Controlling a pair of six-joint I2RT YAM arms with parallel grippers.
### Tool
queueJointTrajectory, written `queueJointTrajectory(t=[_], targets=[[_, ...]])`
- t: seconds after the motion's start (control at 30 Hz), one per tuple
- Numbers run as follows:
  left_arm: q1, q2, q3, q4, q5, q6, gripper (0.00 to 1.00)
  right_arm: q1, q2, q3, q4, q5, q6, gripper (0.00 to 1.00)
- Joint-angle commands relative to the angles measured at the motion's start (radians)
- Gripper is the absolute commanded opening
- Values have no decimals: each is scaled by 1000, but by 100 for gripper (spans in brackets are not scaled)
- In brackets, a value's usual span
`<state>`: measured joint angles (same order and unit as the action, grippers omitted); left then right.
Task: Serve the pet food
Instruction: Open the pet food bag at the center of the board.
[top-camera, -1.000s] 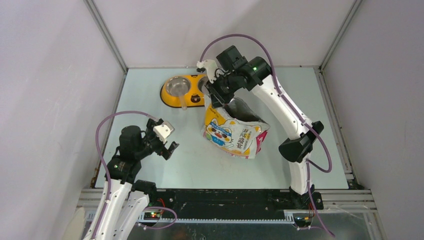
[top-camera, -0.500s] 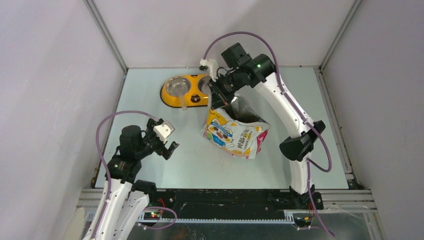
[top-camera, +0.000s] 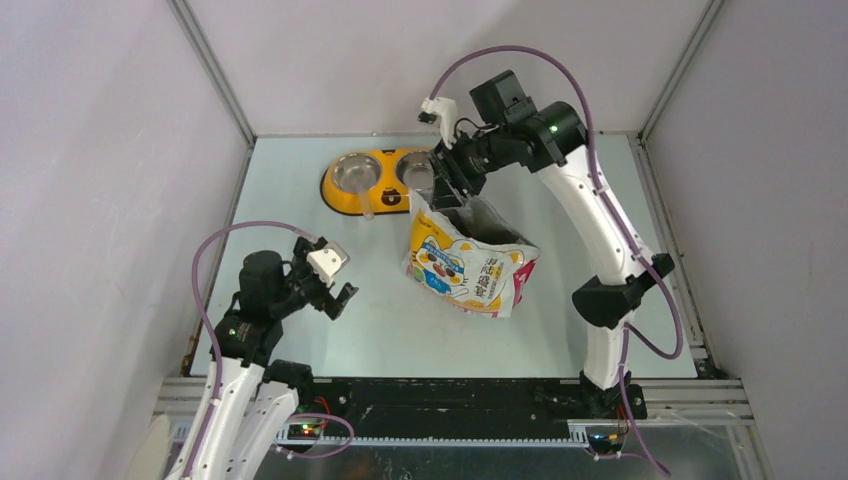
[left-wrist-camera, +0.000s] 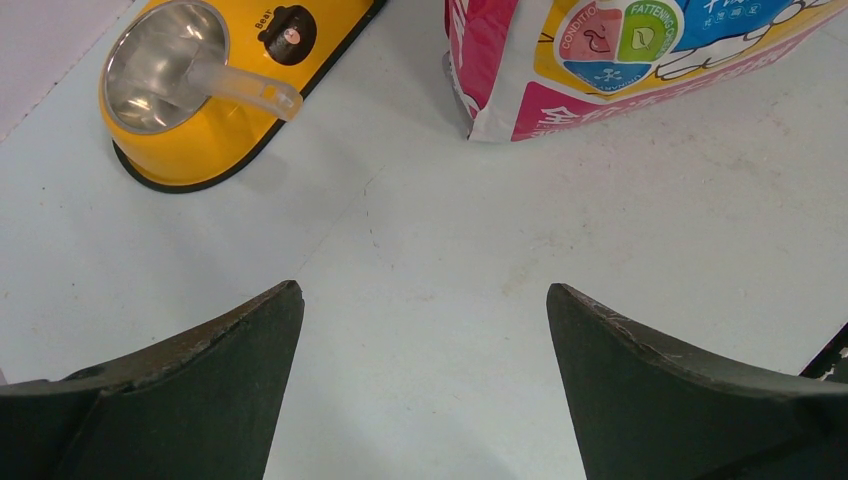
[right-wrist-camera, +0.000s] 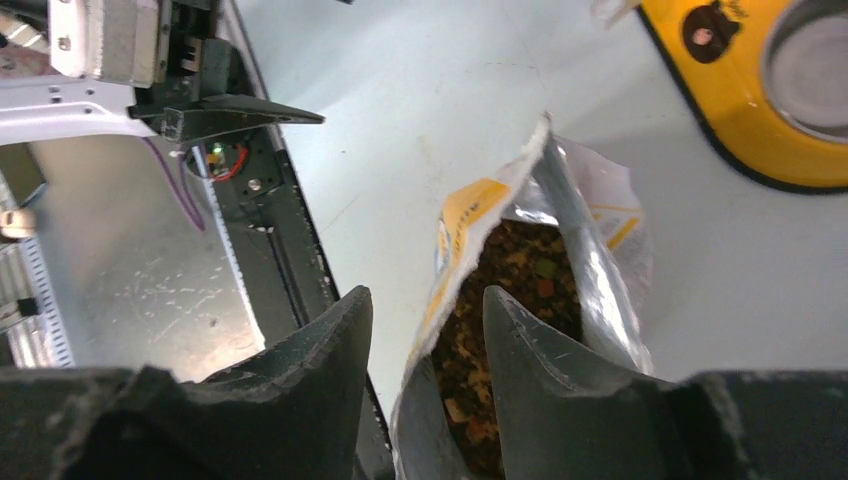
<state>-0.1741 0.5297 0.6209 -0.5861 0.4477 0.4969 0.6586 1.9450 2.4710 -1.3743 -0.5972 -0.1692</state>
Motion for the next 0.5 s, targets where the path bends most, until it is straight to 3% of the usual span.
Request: queueJointTrajectory(t=[0.0,0.23,0.47], targets=[[10,-13,18,25,3,2,100,-33,-99,-10,36,144,-10,49],[10,-24,16,23,11,5,100,-120,-164,-162,58,304,-46,52],[10,-32,16,22,14,6,100,-148,-160,-293,33,322,-77,53]])
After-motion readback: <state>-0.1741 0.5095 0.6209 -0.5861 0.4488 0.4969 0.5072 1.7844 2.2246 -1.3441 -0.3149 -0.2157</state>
